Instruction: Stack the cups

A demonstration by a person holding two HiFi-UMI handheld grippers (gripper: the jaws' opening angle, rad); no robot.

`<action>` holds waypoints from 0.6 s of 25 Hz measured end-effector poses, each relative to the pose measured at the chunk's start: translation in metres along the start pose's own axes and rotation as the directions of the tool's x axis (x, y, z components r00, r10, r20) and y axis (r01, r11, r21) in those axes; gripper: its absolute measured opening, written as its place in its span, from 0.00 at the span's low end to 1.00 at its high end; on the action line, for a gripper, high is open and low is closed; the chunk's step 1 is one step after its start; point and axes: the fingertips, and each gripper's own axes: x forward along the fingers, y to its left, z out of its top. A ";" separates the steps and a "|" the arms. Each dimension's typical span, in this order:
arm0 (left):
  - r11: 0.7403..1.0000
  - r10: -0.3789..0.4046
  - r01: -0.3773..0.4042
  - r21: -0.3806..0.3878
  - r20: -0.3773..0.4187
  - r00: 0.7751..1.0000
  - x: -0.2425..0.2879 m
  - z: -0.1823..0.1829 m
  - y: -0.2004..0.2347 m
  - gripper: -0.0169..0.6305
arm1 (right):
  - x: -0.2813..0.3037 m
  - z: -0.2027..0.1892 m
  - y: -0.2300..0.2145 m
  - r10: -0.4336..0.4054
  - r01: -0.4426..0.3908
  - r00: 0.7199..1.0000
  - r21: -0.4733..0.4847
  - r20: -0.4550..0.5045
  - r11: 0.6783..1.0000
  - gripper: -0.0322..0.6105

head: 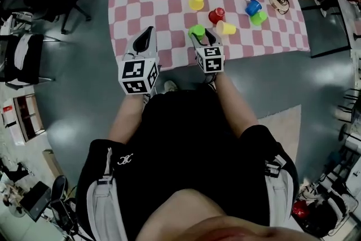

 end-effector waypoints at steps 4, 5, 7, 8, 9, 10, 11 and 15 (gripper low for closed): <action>0.999 -0.049 0.049 -0.002 -0.006 0.999 0.012 0.000 -0.018 0.05 | -0.011 -0.009 -0.022 -0.049 0.049 0.999 0.028 -0.004 0.998 0.39; 0.998 -0.058 0.058 0.002 -0.007 0.998 0.014 0.000 -0.021 0.05 | -0.013 -0.010 -0.026 -0.059 0.059 0.998 0.035 -0.004 0.998 0.39; 0.997 -0.072 0.072 0.008 -0.007 0.997 0.017 0.000 -0.028 0.05 | -0.016 -0.015 -0.033 -0.075 0.075 0.997 0.048 -0.004 0.996 0.40; 0.997 -0.078 0.078 0.011 -0.007 0.997 0.018 0.000 -0.031 0.05 | -0.017 -0.018 -0.037 -0.082 0.083 0.997 0.054 -0.006 0.995 0.39; 0.996 -0.083 0.083 0.015 -0.008 0.997 0.019 0.000 -0.034 0.05 | -0.017 -0.021 -0.041 -0.089 0.090 0.996 0.060 -0.010 0.994 0.40; 0.996 -0.088 0.088 0.020 -0.009 0.996 0.021 0.000 -0.037 0.05 | -0.017 -0.024 -0.044 -0.096 0.097 0.995 0.066 -0.014 0.993 0.40; 0.995 -0.092 0.093 0.026 -0.011 0.996 0.022 0.000 -0.040 0.05 | -0.015 -0.027 -0.047 -0.103 0.104 0.995 0.072 -0.016 0.992 0.39; 0.994 -0.100 0.101 0.047 -0.008 0.995 0.024 0.001 -0.046 0.05 | -0.005 -0.038 -0.056 -0.124 0.125 0.992 0.103 -0.011 0.987 0.40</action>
